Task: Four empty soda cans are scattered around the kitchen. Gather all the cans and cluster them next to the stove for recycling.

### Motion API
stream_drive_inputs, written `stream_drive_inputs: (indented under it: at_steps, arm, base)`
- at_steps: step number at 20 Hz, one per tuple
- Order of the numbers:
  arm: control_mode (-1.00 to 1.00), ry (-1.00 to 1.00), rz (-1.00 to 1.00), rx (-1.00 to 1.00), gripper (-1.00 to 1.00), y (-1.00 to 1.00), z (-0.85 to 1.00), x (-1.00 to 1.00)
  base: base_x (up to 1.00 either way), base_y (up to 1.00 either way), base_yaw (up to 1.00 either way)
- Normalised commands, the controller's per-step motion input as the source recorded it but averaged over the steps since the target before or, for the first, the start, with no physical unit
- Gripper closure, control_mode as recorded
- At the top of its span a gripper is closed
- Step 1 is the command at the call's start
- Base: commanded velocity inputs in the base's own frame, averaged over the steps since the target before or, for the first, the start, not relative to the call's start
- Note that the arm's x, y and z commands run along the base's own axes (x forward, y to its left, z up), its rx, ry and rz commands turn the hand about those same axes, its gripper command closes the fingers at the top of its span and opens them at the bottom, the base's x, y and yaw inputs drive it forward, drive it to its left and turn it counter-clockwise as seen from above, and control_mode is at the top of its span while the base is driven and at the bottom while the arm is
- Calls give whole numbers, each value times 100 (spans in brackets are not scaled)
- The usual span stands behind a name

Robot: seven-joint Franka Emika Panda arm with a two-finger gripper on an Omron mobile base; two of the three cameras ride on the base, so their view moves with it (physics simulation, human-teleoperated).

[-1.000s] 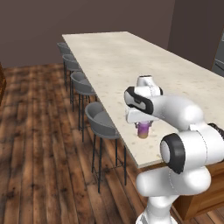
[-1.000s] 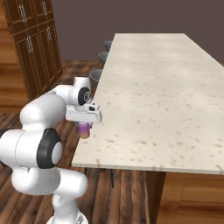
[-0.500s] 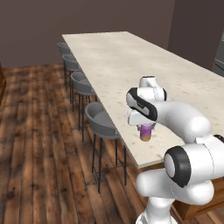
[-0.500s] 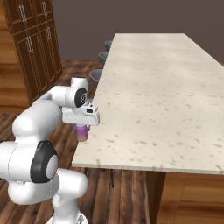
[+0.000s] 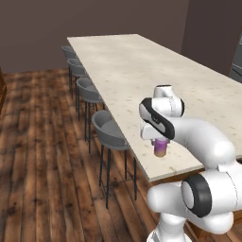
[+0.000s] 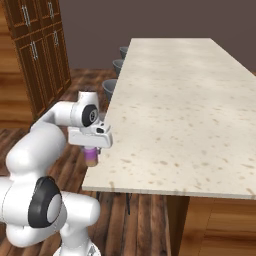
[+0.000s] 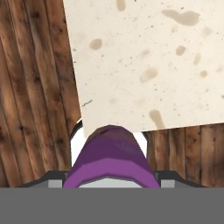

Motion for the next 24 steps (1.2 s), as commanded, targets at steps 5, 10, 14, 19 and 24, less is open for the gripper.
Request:
stream_drive_inputs:
  at_steps: [5, 10, 14, 19, 24]
  arm:
    - [-100, 0, 0, 0, 100, -2, 0, -20]
    - [100, 0, 0, 0, 100, 0, 0, -6]
    - [100, 0, 0, 0, 100, 0, 0, 0]
    - [100, 0, 0, 0, 100, 0, 0, 0]
    - [100, 0, 0, 0, 100, 0, 0, 0]
  base:
    - [0, 0, 0]
    - [-4, 0, 0]
    - [-10, -1, 0]
    - [-36, -4, 0]
    - [-22, -41, -2]
